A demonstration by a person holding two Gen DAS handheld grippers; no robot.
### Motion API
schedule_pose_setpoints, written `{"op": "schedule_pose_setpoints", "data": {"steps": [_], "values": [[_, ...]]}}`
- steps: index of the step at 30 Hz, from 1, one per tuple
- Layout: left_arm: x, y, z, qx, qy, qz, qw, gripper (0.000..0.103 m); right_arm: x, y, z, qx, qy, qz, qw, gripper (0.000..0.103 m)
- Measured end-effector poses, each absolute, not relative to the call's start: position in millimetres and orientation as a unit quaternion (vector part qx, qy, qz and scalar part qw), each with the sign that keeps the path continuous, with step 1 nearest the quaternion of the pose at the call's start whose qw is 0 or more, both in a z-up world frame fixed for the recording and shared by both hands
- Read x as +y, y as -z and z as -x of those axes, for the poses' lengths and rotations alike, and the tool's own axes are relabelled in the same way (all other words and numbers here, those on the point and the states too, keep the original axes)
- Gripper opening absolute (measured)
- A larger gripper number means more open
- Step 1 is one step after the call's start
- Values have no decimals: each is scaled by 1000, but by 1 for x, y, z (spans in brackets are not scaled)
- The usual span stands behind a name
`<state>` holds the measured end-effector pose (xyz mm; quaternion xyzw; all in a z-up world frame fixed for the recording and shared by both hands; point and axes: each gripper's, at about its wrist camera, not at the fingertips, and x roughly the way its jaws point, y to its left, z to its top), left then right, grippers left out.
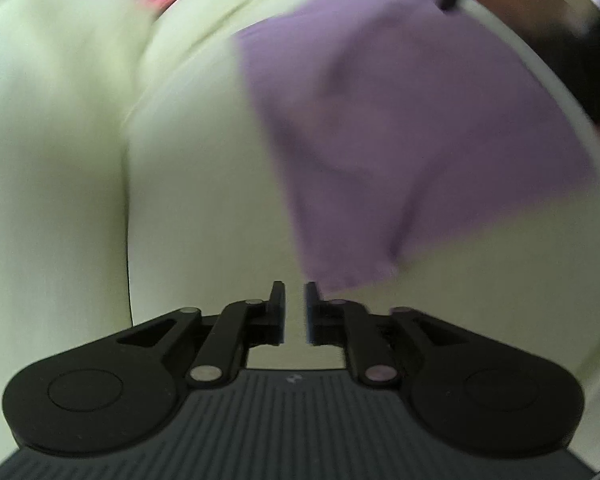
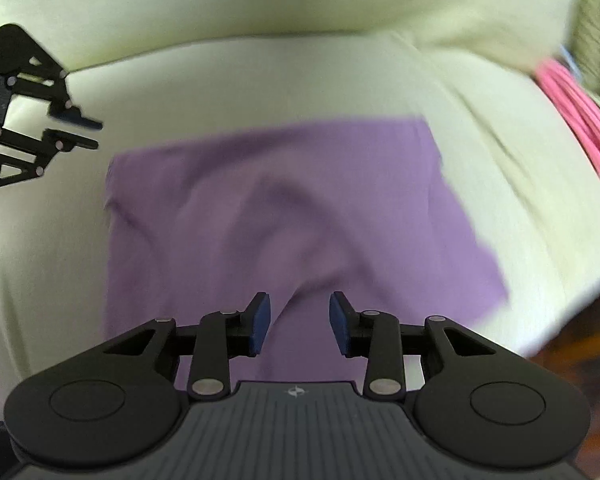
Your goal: Fold clothes
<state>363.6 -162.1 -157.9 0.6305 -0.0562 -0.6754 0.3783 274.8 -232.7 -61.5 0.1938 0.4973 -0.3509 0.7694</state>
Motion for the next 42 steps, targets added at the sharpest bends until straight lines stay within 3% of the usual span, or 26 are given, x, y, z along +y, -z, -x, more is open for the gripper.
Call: {"op": "schedule_pose_setpoints", "data": {"steps": [2,4,6,14,20,24,28,30,37,40,42], "values": [[-147,172,-367,-124,687,-632,336,16,-195,67,-283,503,367,-204,755,43],[-136,188,-369,-189,689,-629,305,27,-164,72,-293,511,364,-182,757,44],[-133,208,-372,-246,687,-626,276,32,-138,77,-302,519,362,-152,759,46],[-125,248,-400,-380,664,-611,204,31,-112,100,-312,509,422,-158,733,57],[-130,277,-410,-475,646,-570,178,28,-101,117,-312,512,435,-153,725,59],[-142,285,-406,-488,649,-556,180,25,-93,122,-309,512,448,-144,718,60],[-145,288,-402,-490,651,-551,182,8,-87,125,-307,522,454,-107,714,61],[-142,280,-400,-472,659,-556,182,5,-82,128,-311,527,450,-80,716,61],[-147,249,-390,-387,695,-571,202,7,-56,149,-332,564,432,37,703,64],[-149,245,-391,-372,702,-571,207,7,-50,163,-339,561,458,101,682,79],[-148,242,-392,-364,705,-571,211,7,-56,168,-337,547,483,109,675,83]]}}
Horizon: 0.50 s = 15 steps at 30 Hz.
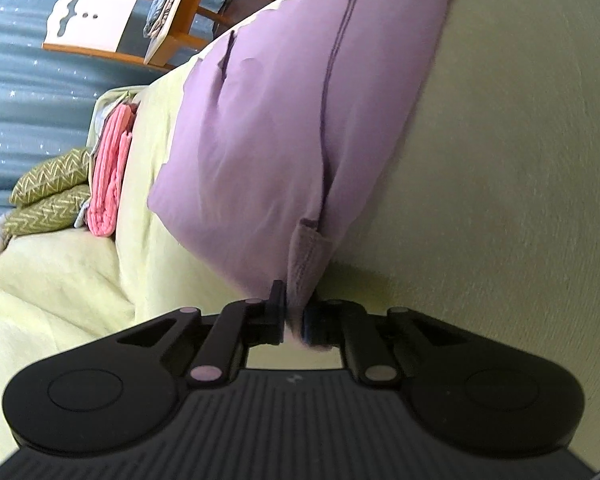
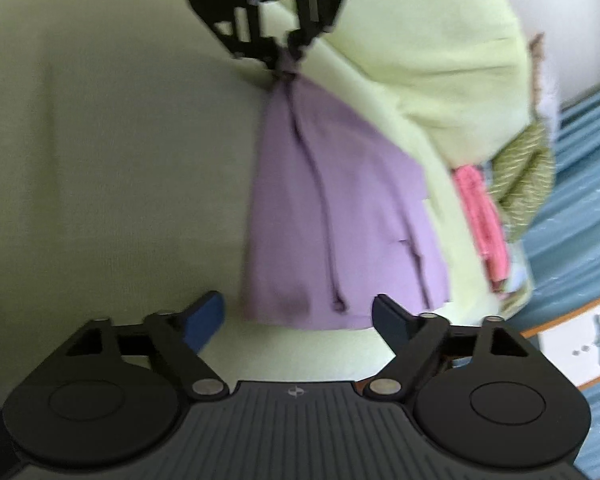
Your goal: Fold clothes
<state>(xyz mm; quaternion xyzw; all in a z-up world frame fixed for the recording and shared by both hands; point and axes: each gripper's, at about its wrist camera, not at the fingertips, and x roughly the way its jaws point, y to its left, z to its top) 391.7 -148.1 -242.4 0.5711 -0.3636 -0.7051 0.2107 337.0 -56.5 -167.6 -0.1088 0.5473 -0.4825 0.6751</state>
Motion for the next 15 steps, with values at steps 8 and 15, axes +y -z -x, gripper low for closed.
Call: {"op": "schedule_pose_setpoints", "data": {"steps": [8,15], "values": [[-152,233,-388,-325,718,-573,225,8,-77,187,-322,503,528,165,664,80],[-150,230,-390,-316,716,-581,224,8,-101,185,-314,518,499,133,682,63]]}}
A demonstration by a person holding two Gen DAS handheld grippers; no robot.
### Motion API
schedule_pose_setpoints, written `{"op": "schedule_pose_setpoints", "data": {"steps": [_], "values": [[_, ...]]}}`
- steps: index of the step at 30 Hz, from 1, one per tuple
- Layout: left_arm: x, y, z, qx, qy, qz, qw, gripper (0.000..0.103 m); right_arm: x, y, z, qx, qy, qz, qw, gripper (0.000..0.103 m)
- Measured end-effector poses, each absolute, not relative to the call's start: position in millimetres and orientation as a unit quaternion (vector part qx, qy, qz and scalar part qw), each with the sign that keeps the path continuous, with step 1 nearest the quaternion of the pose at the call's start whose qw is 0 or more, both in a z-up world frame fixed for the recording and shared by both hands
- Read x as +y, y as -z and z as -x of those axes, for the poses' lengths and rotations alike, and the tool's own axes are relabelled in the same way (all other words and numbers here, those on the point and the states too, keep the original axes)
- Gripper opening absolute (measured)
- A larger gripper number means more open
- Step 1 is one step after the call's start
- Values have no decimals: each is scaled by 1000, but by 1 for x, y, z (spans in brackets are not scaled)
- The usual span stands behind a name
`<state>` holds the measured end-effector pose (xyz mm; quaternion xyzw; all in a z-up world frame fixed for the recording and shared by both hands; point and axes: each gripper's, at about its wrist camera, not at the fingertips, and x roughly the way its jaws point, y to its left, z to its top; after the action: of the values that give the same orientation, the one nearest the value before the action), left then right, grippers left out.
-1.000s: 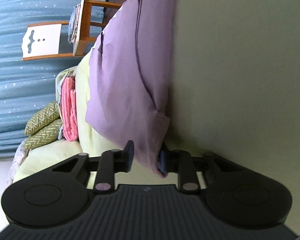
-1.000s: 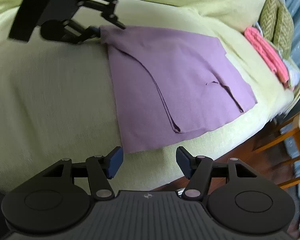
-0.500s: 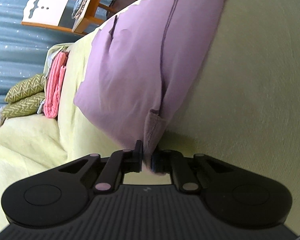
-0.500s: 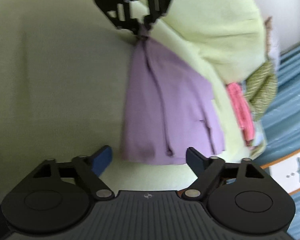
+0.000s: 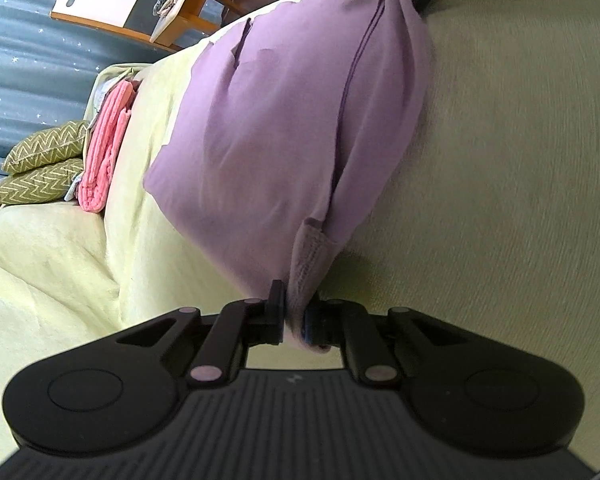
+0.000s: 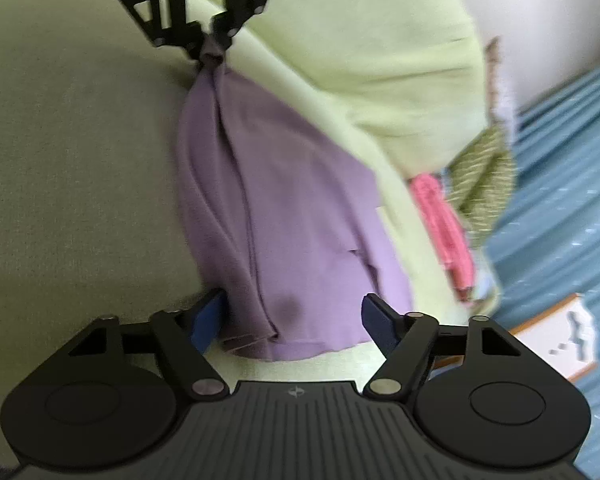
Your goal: Fold clothes
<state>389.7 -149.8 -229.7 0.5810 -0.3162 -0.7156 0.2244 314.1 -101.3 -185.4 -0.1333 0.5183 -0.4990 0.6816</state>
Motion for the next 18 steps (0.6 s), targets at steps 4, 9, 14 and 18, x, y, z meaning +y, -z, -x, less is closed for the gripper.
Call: {"op": "schedule_pose_setpoints", "data": {"steps": [4,9,14,18], "values": [[-153,226,-387,-308,713,-592,216,8,-125,166,-302,545,413,56,727,33],[-161,216,-384,-293,710,-610,196,9,-173,146,-272,536,363,-76,758,41],[-181,200,-373,-246,713,-633,176,7,-184,138,-260,538,294,-105,783,8],[-206,175,-365,-211,715,-650,149,7,-226,130,-222,482,279,-267,786,3]]}}
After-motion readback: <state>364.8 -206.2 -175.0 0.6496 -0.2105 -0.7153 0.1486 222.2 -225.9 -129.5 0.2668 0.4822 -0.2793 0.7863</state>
